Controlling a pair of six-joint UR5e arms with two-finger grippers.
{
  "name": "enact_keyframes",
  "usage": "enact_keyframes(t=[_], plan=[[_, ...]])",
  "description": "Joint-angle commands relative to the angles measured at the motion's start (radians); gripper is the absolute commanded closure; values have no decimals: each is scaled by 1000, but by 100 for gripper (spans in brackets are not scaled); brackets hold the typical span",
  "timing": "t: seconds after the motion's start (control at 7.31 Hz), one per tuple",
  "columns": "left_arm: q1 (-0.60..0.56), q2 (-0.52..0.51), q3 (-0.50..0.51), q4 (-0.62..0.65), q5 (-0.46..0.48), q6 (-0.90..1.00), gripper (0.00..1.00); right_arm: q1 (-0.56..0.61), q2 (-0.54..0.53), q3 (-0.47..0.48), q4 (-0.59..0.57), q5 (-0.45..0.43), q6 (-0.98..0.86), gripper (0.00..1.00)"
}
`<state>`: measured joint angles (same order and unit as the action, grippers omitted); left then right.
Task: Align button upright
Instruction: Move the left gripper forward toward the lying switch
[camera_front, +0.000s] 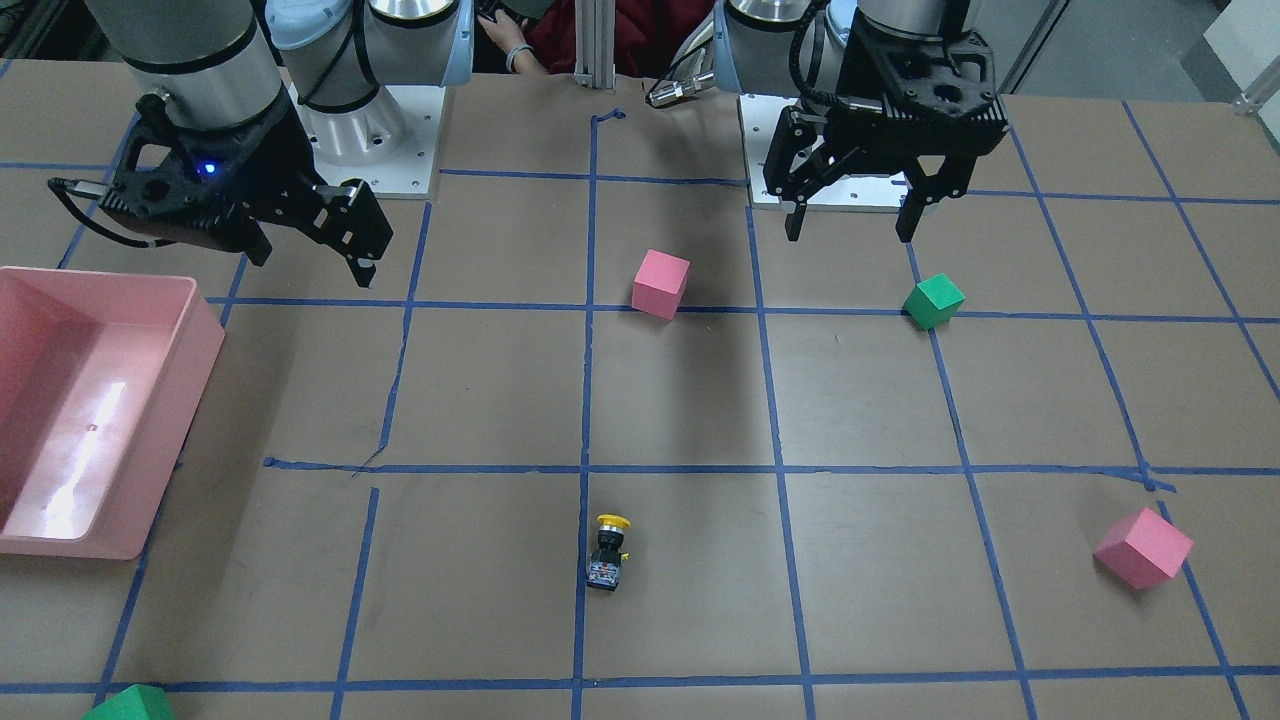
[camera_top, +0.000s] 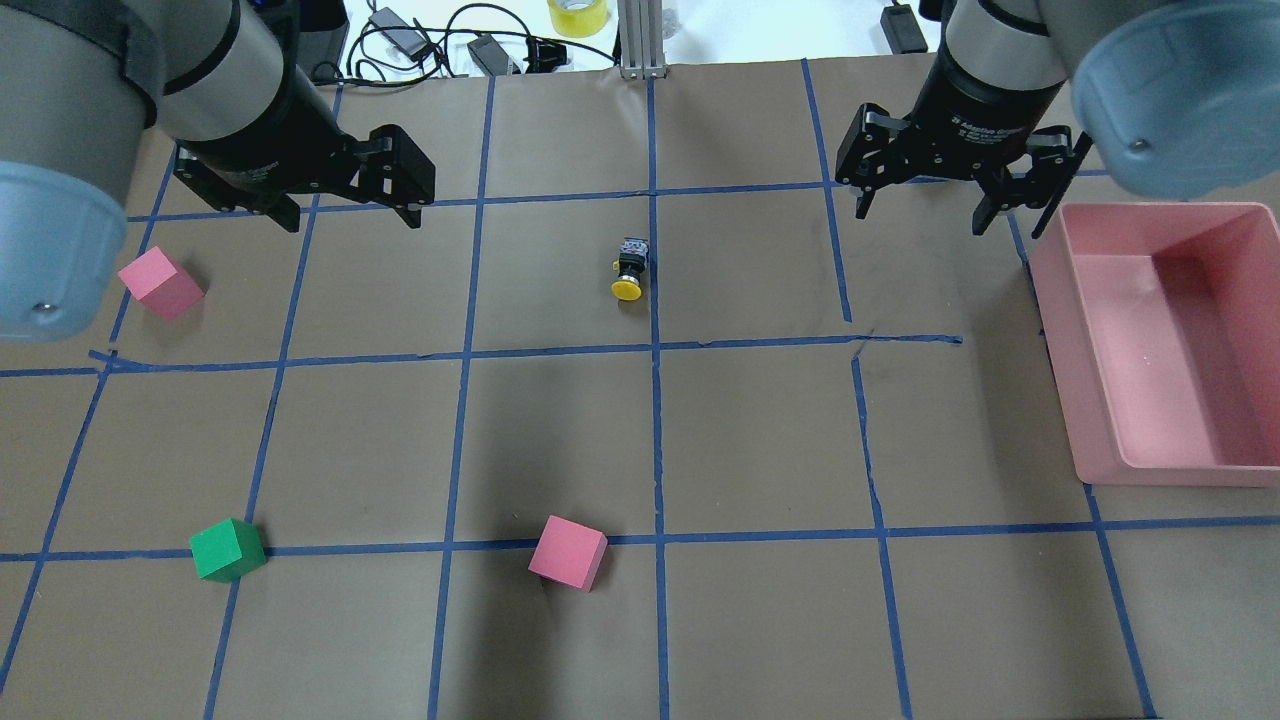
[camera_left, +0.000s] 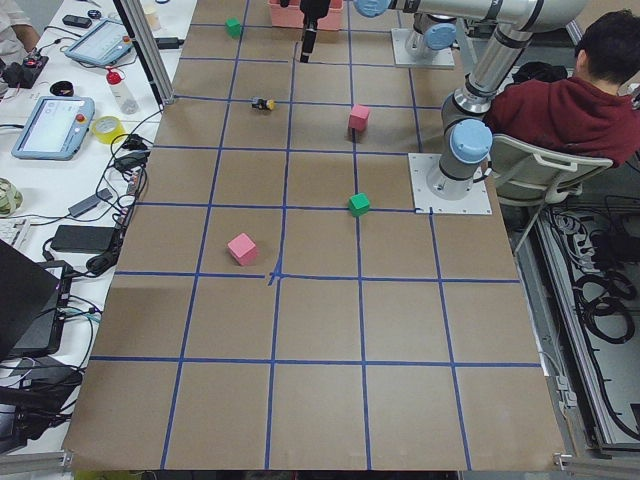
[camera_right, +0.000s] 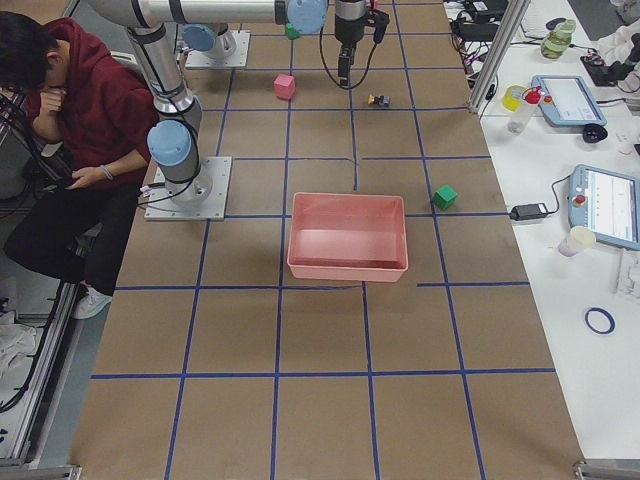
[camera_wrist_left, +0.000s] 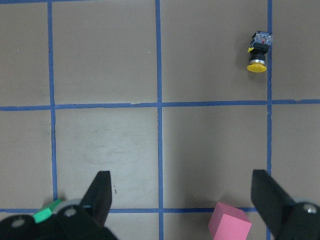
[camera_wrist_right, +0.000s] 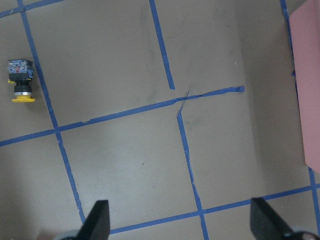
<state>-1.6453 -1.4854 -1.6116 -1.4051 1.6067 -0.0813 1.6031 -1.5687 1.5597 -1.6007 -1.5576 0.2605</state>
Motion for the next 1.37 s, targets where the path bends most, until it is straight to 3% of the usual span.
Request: enact_keyframes(t=[0.0,0.27,0.41,0.96,1.23], plan=[[9,-38,21,-15,-7,-6,0,-2,-14,-18,31,13,-1,0],[-4,-46,13,-49,-8,-58,0,-2,-16,-21,47,45,-6,0],[-5,-46,1,-52,-39,-183,0,4,-13,-15,50,51,-4,0],[-5,-49,-27,-54,-48,-201,0,2,-13,-16,88,27,-23,0],[-5,-44,-25,-57,-47,-199,0,6,-17,-18,87,-90,-151,0]])
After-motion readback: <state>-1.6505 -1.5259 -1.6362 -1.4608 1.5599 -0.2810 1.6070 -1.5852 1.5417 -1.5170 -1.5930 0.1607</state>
